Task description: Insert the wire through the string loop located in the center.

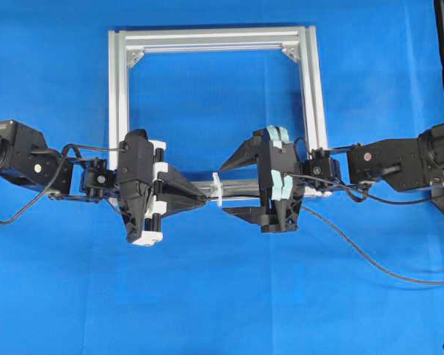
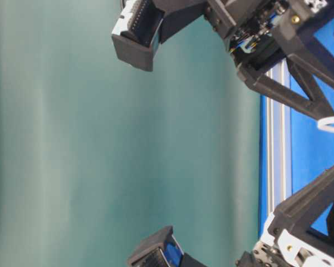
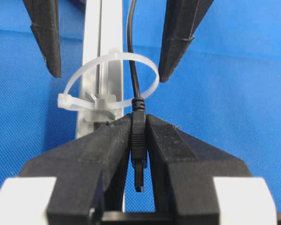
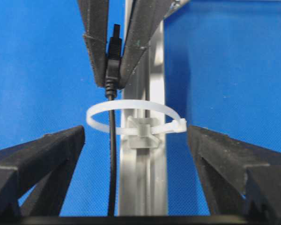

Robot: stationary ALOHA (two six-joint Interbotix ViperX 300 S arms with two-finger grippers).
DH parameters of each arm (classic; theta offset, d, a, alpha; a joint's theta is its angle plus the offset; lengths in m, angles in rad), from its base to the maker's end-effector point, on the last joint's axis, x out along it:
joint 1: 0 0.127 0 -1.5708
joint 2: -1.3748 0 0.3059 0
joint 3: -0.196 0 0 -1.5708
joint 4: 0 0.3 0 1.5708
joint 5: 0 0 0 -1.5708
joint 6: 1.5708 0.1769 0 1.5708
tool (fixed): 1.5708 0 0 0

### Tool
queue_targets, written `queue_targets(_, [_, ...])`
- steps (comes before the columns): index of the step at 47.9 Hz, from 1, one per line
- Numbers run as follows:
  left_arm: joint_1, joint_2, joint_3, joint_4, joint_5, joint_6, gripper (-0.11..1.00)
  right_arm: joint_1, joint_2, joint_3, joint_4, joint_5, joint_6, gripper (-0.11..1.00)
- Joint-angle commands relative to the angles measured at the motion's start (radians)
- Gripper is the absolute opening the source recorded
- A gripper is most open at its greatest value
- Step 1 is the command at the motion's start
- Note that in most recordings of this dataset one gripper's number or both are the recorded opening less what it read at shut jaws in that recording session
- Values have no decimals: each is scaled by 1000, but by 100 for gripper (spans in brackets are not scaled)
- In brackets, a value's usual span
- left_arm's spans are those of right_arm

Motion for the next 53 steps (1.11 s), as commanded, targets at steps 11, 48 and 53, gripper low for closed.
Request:
queue_targets(11, [5, -91, 63, 2, -8, 2, 8, 0, -21, -8, 3, -5, -2, 96])
queue_targets(48, [-8, -373, 419, 2, -31, -2, 8, 6, -34, -5, 2, 6, -2, 96])
queue_targets(53, [-14, -408, 449, 2, -29, -2, 8, 6, -34, -5, 2, 6, -2, 96])
